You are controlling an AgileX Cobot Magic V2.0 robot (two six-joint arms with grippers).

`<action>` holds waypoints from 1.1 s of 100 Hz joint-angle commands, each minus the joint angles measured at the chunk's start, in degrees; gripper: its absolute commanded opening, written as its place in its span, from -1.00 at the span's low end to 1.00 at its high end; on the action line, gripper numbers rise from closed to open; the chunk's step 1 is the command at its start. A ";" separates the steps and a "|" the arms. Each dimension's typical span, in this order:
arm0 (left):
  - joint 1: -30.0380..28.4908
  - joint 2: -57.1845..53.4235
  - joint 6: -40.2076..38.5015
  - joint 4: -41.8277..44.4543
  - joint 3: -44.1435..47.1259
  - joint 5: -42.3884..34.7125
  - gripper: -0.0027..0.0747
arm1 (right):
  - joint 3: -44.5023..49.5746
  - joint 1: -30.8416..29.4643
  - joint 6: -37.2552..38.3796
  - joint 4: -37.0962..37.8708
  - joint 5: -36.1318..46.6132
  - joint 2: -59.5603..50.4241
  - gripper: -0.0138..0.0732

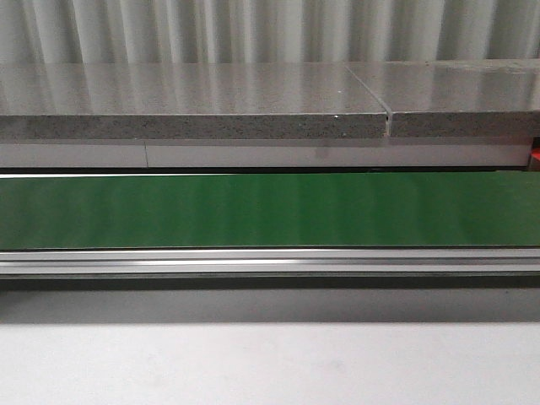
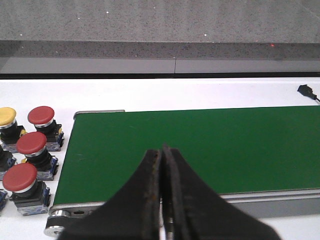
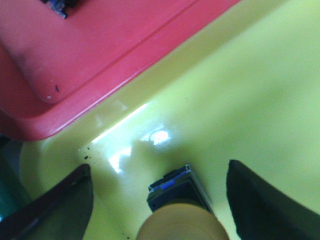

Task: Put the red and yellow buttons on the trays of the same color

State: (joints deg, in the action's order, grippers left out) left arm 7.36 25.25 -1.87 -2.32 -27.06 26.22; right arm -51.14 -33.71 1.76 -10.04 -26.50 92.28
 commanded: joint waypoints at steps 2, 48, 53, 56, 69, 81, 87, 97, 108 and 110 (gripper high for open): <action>0.50 0.22 -0.07 -0.50 -1.52 -4.31 -0.98 | -1.64 -0.43 0.04 -0.33 1.43 -3.99 0.64; 0.50 0.22 -0.07 -0.50 -1.52 -4.31 -0.98 | -1.64 5.78 -0.12 -0.60 2.33 -21.37 0.64; 0.50 0.22 -0.07 -0.50 -1.52 -4.31 -0.98 | -1.64 8.25 -0.81 -0.60 2.38 -22.99 0.64; 0.50 0.22 -0.07 -0.50 -1.52 -4.31 -0.98 | -1.64 9.77 -1.42 -0.60 2.48 -23.84 0.64; 0.50 0.22 -0.07 -0.50 -1.52 -4.31 -0.98 | -1.58 17.28 -3.44 -0.60 3.32 -27.42 0.64; 0.50 0.22 -0.07 -0.50 -1.52 -4.31 -0.98 | -1.44 22.99 -5.45 -0.60 3.24 -30.71 0.63; 0.50 0.22 -0.07 -0.50 -1.52 -4.31 -0.98 | -0.94 25.42 -6.16 -0.60 3.20 -32.76 0.63; 0.50 0.22 -0.07 -0.50 -1.52 -4.31 -0.98 | 0.86 28.21 -7.14 -0.60 3.44 -36.32 0.63; 0.50 0.22 -0.07 -0.50 -1.52 -4.31 -0.98 | 4.26 30.39 -7.78 -0.60 3.75 -40.90 0.63; 0.50 0.22 -0.07 -0.50 -1.52 -4.31 -0.98 | 4.91 30.72 -7.78 -0.60 3.75 -41.82 0.63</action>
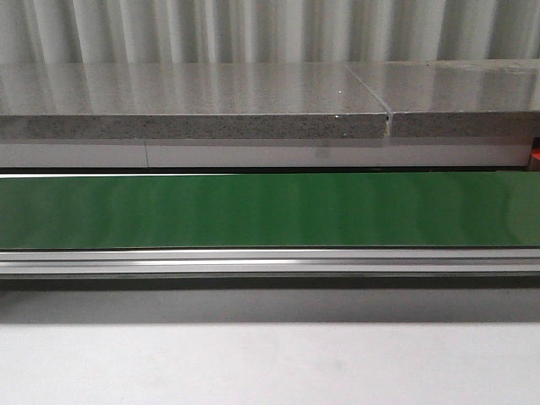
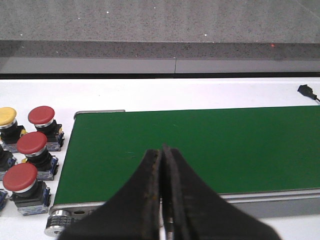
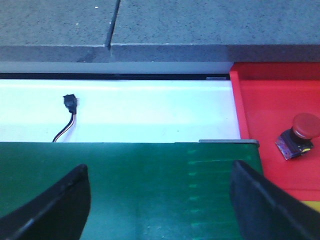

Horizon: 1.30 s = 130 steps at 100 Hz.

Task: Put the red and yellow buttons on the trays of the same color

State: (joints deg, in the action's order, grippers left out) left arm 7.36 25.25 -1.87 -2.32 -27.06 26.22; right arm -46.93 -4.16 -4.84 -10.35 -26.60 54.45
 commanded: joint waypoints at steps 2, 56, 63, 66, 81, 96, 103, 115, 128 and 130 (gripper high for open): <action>0.50 0.22 -0.07 -0.50 -1.52 -4.31 -0.98 | 1.15 1.39 -1.36 -0.29 3.73 -4.64 0.63; 0.50 0.22 -0.07 -0.50 -1.52 -4.31 -0.98 | 11.43 2.69 -1.97 -0.29 1.09 -23.84 -0.16; 0.50 0.22 -0.07 -0.50 -1.52 -4.31 -0.98 | 11.43 2.69 -1.97 -0.29 0.79 -24.08 -0.44; 0.50 0.22 -0.07 -0.50 -1.52 -4.31 -0.98 | 11.43 2.69 -1.97 -0.29 0.59 -24.08 -0.57; 0.50 0.22 -0.07 -0.50 -1.52 -4.31 -0.98 | 11.43 2.69 -1.97 -0.29 0.04 -24.08 -0.83; 0.50 0.22 -0.07 -0.50 -1.52 -4.45 -0.98 | 11.43 2.69 -1.97 -0.29 -0.27 -24.08 -0.84; 0.50 0.22 -0.07 -0.50 -1.52 -4.45 -0.98 | 11.43 2.69 -1.97 -0.29 -0.27 -24.08 -0.84; 0.50 0.22 -0.07 -0.50 -1.52 -4.45 -0.94 | 11.43 2.69 -1.97 -0.29 -0.27 -24.08 -0.84; 0.50 0.22 -0.07 -0.50 -1.52 -4.45 -0.51 | 11.43 2.69 -1.97 -0.29 -0.27 -24.08 -0.84; 0.50 0.22 -0.07 -0.50 -1.52 -4.45 -0.40 | 11.43 2.69 -1.97 -0.29 -0.27 -24.08 -0.84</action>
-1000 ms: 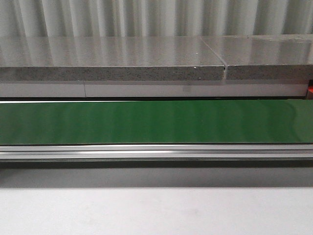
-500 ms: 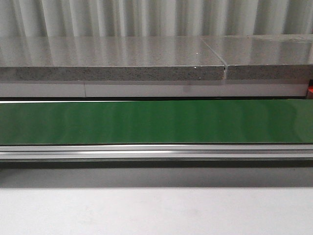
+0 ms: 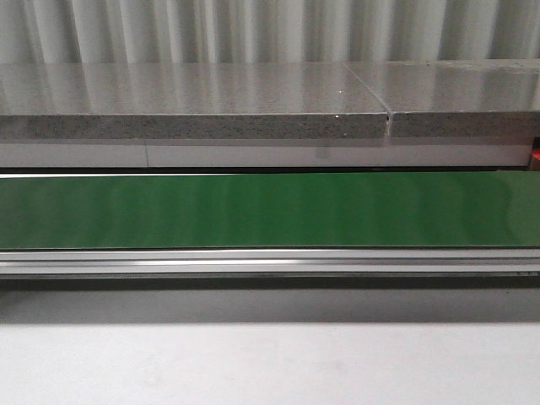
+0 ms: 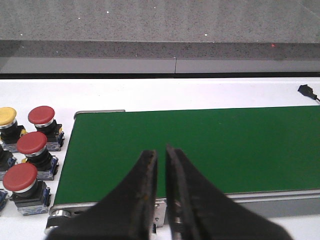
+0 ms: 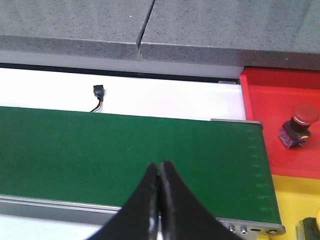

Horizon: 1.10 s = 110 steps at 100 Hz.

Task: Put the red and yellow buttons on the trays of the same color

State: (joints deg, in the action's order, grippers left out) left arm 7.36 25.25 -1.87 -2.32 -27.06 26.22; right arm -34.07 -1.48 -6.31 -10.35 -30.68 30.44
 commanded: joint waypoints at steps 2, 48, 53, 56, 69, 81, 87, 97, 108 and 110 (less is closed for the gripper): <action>0.50 0.22 -0.07 -0.50 -1.52 -4.45 -0.28 | -1.43 0.00 -0.51 -0.29 3.80 -0.06 -0.84; 0.39 0.22 -3.53 -0.40 -1.92 -4.32 0.67 | -1.43 0.00 -0.51 -0.29 3.80 -0.06 -0.84; -0.02 0.22 -6.15 -0.09 -2.35 -4.32 0.67 | -1.43 0.00 -0.51 -0.29 3.80 -0.06 -0.84; -0.40 0.52 -7.66 0.19 -3.04 -4.04 0.67 | -1.43 0.00 -0.51 -0.29 3.80 -0.06 -0.84; -3.89 3.28 -16.35 2.99 -6.65 -0.44 0.67 | -1.43 0.00 -0.51 -0.29 3.80 -0.06 -0.84; -8.52 7.80 -19.23 5.24 -10.05 2.75 0.67 | -1.43 0.00 -0.51 -0.29 3.80 -0.06 -0.84; -11.45 10.36 -19.92 5.24 -11.52 3.68 0.67 | -1.43 0.00 -0.51 -0.29 3.80 -0.06 -0.84; -16.11 15.02 -20.30 4.67 -13.09 5.25 0.67 | -1.43 0.00 -0.51 -0.29 3.80 -0.06 -0.84; -21.16 20.51 -20.30 2.32 -14.22 6.17 0.67 | -1.43 0.00 -0.51 -0.29 3.80 -0.06 -0.84; -21.70 21.50 -20.30 1.98 -14.37 6.17 0.67 | -1.43 0.00 -0.51 -0.29 3.80 -0.06 -0.84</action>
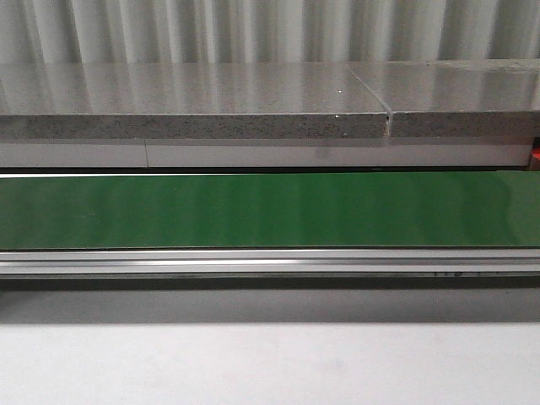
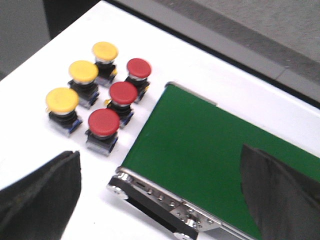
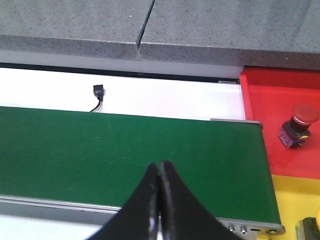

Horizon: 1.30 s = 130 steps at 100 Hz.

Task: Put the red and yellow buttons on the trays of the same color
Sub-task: 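Move the left gripper over the red button nearest the belt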

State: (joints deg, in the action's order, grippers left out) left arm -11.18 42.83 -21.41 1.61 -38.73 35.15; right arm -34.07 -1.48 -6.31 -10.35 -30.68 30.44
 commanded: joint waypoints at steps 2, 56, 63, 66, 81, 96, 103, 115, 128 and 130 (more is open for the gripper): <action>-3.92 4.83 -0.75 -2.28 -2.90 -2.76 0.67 | -1.43 0.00 -0.51 -0.29 3.80 -0.06 -0.84; -7.17 27.90 1.25 -2.72 -8.53 -4.33 0.67 | -1.43 0.00 -0.51 -0.29 3.80 -0.06 -0.84; -7.17 30.29 1.25 -2.72 -9.69 -4.46 0.67 | -1.43 0.00 -0.51 -0.29 3.80 -0.06 -0.84; -7.17 31.18 1.25 -2.72 -10.10 -4.59 0.67 | -1.43 0.00 -0.51 -0.29 3.80 -0.06 -0.84; -7.17 35.64 1.25 -2.37 -11.98 -4.59 0.67 | -1.43 0.00 -0.51 -0.29 3.80 -0.06 -0.84; -7.17 38.77 1.34 -2.28 -13.20 -4.69 0.67 | -1.43 0.00 -0.51 -0.29 3.80 -0.06 -0.84; -7.17 39.94 1.34 -2.14 -13.33 -5.39 0.67 | -1.43 0.00 -0.51 -0.29 3.80 -0.06 -0.84; -7.28 41.45 1.34 -1.61 -13.33 -6.17 0.67 | -1.43 0.00 -0.51 -0.29 3.80 -0.06 -0.84; -7.49 42.50 1.34 -1.61 -13.33 -7.09 0.67 | -1.43 0.00 -0.51 -0.29 3.80 -0.06 -0.84; -7.53 42.57 1.34 -1.61 -13.33 -7.25 0.67 | -1.43 0.00 -0.51 -0.29 3.80 -0.06 -0.84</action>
State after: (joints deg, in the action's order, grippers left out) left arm -18.55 86.59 -20.06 0.00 -50.29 31.08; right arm -34.07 -1.48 -6.31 -10.35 -30.68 30.44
